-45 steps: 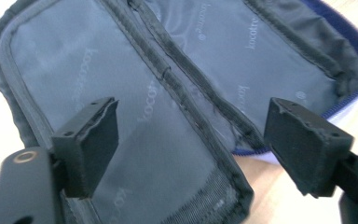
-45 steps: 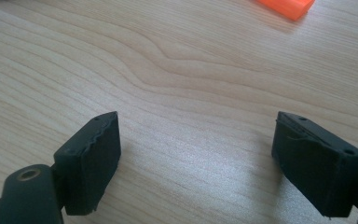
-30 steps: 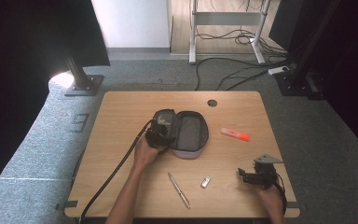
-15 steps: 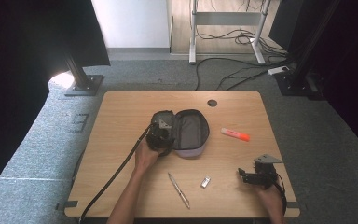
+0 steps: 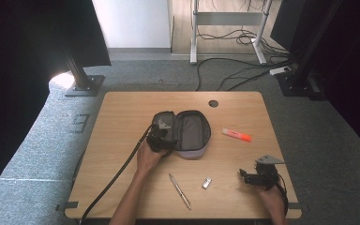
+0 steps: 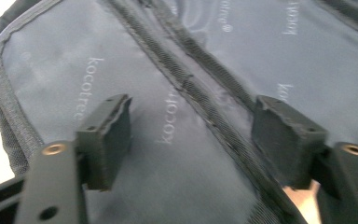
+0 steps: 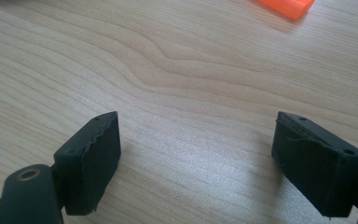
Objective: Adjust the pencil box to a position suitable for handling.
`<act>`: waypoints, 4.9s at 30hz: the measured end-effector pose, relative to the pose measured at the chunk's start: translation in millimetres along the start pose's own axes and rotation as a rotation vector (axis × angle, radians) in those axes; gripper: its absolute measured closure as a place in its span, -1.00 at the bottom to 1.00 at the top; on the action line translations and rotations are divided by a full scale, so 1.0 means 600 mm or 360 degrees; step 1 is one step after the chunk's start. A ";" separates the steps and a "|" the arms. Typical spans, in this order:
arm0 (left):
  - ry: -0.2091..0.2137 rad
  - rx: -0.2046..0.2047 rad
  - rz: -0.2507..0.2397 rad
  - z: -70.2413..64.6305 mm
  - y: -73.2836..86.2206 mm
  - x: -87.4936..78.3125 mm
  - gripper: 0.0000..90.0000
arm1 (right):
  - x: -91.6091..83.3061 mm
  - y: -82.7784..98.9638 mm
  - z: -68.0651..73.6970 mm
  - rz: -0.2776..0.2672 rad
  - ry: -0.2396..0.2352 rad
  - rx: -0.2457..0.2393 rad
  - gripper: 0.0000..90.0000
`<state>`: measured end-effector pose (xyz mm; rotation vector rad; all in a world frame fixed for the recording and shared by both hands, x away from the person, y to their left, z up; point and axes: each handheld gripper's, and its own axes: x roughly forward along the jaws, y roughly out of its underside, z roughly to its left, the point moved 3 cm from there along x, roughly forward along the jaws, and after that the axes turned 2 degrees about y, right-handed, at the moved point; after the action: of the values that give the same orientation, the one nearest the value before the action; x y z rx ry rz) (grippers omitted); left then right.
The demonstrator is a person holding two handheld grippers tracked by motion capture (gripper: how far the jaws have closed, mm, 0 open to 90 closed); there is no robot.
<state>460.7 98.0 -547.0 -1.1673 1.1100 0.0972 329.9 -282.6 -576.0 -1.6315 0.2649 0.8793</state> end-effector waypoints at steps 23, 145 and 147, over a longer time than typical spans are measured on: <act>0.0474 0.0178 -0.0105 -0.094 -0.011 -0.018 -0.19 | 0.000 0.000 0.000 0.0000 0.0000 0.0000 -0.66; -0.0058 -0.0048 0.0045 0.030 0.256 -0.185 -1.00 | 0.007 -0.005 0.006 0.0054 -0.0012 -0.0014 -0.90; -0.0059 -0.0049 0.0045 0.030 0.256 -0.185 -1.00 | 0.008 -0.006 0.006 0.0057 -0.0014 -0.0016 -0.87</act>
<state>327.3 231.9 -571.0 -1.1728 1.0959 0.1576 333.9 -277.1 -576.3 -1.6360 0.2847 0.9162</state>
